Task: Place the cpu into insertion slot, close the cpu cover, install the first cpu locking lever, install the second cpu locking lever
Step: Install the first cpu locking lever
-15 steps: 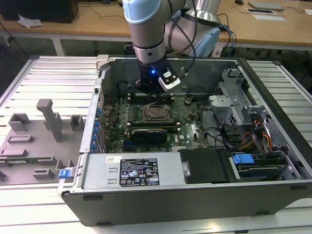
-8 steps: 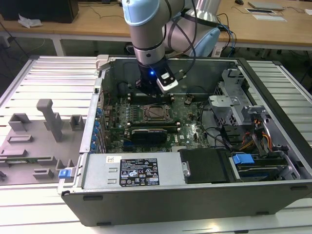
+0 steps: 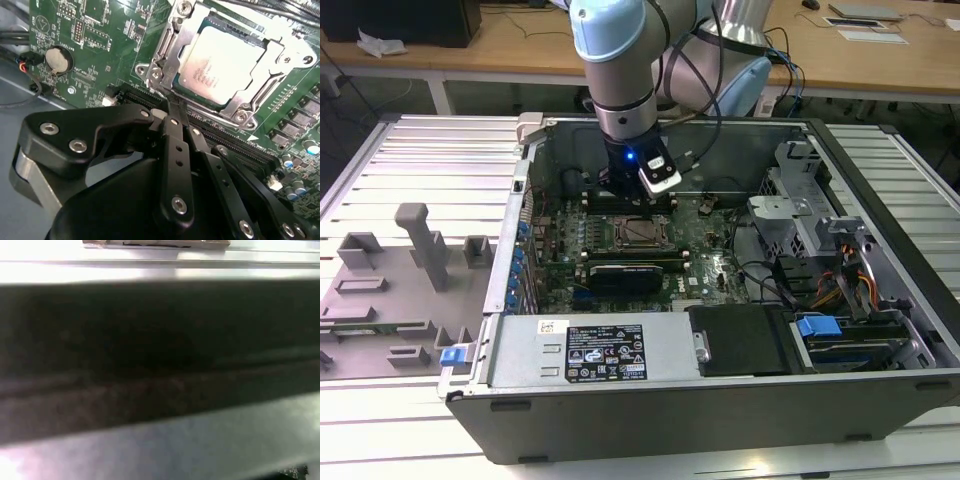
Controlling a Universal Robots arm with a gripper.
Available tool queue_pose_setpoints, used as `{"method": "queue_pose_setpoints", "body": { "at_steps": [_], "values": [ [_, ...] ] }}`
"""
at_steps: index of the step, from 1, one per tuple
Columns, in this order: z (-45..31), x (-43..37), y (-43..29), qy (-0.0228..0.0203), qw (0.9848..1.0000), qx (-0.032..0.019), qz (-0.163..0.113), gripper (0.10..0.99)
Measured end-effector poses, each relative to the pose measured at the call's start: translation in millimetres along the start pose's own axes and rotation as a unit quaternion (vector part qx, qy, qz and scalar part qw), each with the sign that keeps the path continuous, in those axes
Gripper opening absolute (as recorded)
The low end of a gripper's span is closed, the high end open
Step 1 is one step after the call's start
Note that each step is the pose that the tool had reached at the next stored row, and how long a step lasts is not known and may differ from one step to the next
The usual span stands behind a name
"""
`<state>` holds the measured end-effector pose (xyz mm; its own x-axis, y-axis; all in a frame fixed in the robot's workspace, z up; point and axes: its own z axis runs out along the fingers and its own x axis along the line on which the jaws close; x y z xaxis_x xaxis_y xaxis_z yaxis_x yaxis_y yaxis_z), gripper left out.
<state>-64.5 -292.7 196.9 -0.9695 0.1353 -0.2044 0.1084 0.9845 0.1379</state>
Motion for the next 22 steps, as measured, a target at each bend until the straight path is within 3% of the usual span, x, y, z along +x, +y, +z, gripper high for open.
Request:
{"method": "queue_pose_setpoints", "body": {
  "at_steps": [6,11,15,16,17,18,20,22],
  "values": [
    [-9.4,-2.0,1.4,-0.0005,1.0,0.0022,-0.001,0.106],
    [-24.6,-5.3,3.6,-0.0031,0.9997,0.0257,-0.005,0.106],
    [-25.0,-5.4,3.6,-0.0033,0.9996,0.0276,-0.006,0.106],
    [-24.9,-5.3,3.6,-0.0017,0.9996,0.0278,-0.005,0.106],
    [-24.8,-5.3,3.6,0.0048,0.9996,0.0287,-0.005,0.106],
    [-24.6,-5.6,3.6,0.0167,0.9994,0.0302,-0.004,0.106],
    [-24.3,-6.1,3.7,0.0338,0.9989,0.0324,-0.002,0.106],
    [-24.4,-6.1,3.6,0.0345,0.9989,0.0326,-0.002,0.106]
  ]
}}
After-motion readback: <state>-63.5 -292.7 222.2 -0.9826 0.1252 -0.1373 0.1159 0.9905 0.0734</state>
